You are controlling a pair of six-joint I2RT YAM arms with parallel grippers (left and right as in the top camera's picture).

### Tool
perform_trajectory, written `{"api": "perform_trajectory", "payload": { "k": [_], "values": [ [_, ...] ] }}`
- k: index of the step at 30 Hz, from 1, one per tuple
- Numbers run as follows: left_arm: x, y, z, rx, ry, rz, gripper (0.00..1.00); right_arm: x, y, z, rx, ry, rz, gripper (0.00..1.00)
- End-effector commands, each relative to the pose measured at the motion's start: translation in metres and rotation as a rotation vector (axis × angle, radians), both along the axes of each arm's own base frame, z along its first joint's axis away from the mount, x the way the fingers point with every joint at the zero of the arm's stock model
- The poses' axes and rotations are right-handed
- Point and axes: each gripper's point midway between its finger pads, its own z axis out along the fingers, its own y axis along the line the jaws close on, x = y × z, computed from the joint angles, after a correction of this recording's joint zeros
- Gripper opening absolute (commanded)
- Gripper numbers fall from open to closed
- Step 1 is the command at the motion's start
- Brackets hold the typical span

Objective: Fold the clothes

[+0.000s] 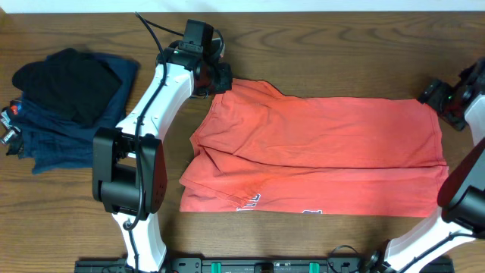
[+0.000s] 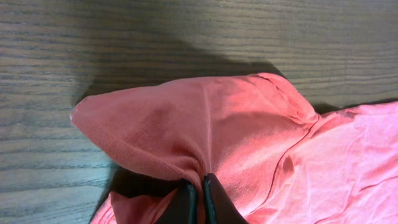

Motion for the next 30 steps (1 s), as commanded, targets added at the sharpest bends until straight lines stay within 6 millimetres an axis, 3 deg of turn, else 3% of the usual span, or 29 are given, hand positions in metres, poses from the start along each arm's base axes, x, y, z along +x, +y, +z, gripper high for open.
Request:
{"api": "perform_trajectory", "payload": {
  "k": [1, 10, 15, 18, 22, 24, 30],
  "values": [
    [-0.001, 0.001, -0.002, 0.005, 0.01, 0.006, 0.06, 0.01, -0.007, -0.008, -0.017, -0.011, -0.031, 0.89],
    [-0.006, 0.002, -0.004, 0.011, 0.033, 0.006, 0.06, 0.03, -0.009, -0.032, -0.029, -0.048, -0.02, 0.88],
    [-0.009, 0.003, -0.005, 0.015, 0.046, 0.006, 0.06, 0.037, -0.002, -0.047, -0.002, -0.058, 0.002, 0.8],
    [-0.009, 0.003, -0.005, 0.015, 0.046, 0.006, 0.06, 0.039, 0.003, -0.053, -0.001, -0.048, 0.012, 0.57],
    [-0.01, 0.003, -0.005, 0.016, 0.05, 0.006, 0.06, 0.039, 0.004, -0.053, -0.003, -0.045, 0.011, 0.15],
    [-0.011, 0.004, -0.006, 0.017, 0.056, 0.006, 0.06, 0.036, 0.003, -0.055, -0.002, -0.031, 0.002, 0.01],
    [-0.014, 0.006, -0.005, 0.02, 0.068, 0.01, 0.06, 0.004, -0.016, -0.051, -0.026, 0.066, -0.152, 0.01]
  ]
}}
